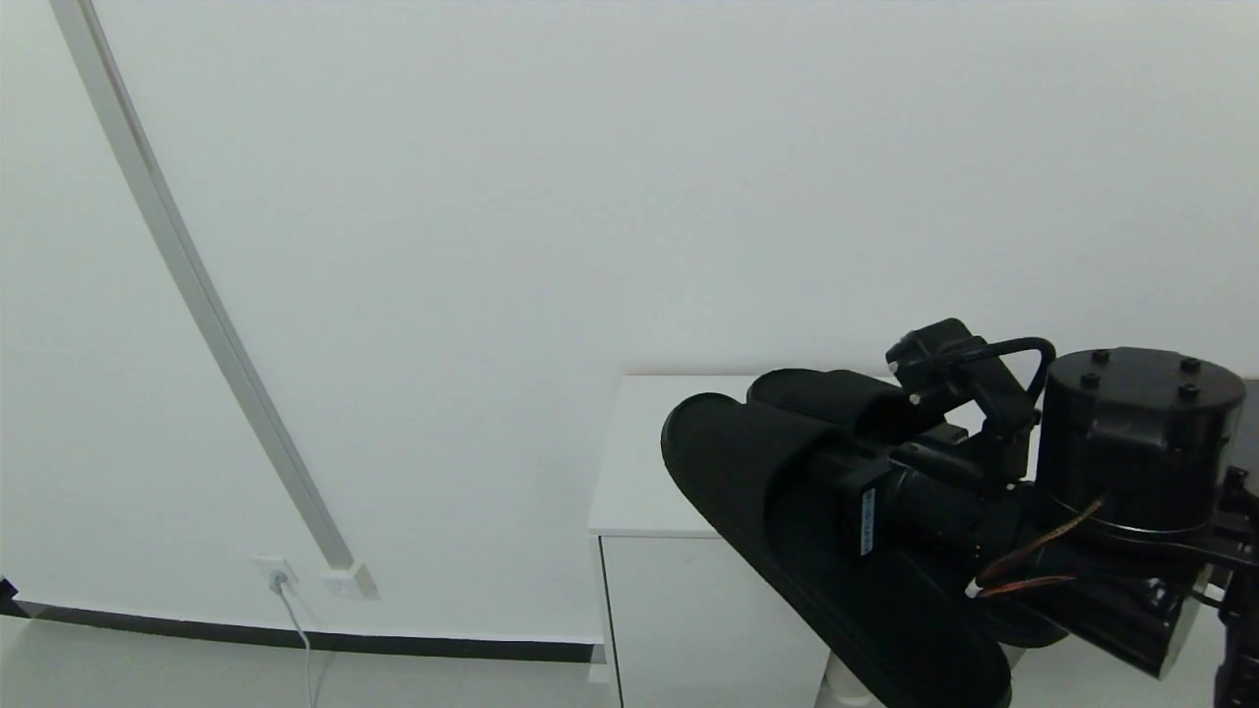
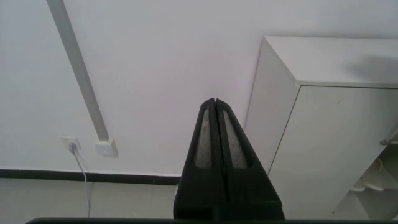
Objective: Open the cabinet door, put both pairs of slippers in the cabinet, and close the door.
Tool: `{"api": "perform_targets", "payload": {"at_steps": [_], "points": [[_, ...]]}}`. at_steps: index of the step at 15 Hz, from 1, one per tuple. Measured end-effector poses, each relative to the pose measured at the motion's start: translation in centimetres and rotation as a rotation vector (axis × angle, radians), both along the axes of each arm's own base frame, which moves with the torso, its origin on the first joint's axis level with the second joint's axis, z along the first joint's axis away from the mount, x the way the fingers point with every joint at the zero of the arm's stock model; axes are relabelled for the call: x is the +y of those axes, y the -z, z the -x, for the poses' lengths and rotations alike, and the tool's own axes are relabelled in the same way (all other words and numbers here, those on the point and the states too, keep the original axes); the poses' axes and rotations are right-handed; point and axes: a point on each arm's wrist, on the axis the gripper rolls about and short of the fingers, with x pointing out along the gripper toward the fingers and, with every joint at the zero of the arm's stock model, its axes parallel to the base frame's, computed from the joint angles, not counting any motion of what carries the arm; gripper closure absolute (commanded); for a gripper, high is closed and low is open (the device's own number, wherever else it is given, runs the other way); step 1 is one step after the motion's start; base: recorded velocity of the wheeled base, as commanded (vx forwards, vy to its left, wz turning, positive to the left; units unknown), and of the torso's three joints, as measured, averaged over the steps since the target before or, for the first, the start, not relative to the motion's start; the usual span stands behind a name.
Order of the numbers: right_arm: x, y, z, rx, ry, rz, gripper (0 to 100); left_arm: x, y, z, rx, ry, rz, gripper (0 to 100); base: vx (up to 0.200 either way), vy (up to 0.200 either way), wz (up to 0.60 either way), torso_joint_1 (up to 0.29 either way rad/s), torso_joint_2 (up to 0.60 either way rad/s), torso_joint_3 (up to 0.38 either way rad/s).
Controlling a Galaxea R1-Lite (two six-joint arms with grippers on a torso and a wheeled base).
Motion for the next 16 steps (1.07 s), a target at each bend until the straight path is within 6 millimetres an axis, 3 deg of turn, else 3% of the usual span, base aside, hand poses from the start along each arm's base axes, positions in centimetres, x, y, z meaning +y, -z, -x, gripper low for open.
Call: {"api": "perform_targets", "payload": {"at_steps": [4,13,16], "points": [[-0.24,-0.38,0.16,-0.009,0.002,-0.01,100,0.0,0.0,0.0,0.0,0.0,0.002,100,0.0,0.0,0.0,0.0,0.0,0.0],[-0.07,-0.08,-0.13,-0.006,0.013,-0.002,100,0.0,0.0,0.0,0.0,0.0,0.004,100,-0.2,0.0,0.0,0.001,0.0,0.001],[0.07,0.27,-0.47,0.001,0.027,0.007,100,0.0,0.0,0.0,-0.001,-0.001,0.005,100,0.0,0.0,0.0,0.0,0.0,0.0]]}}
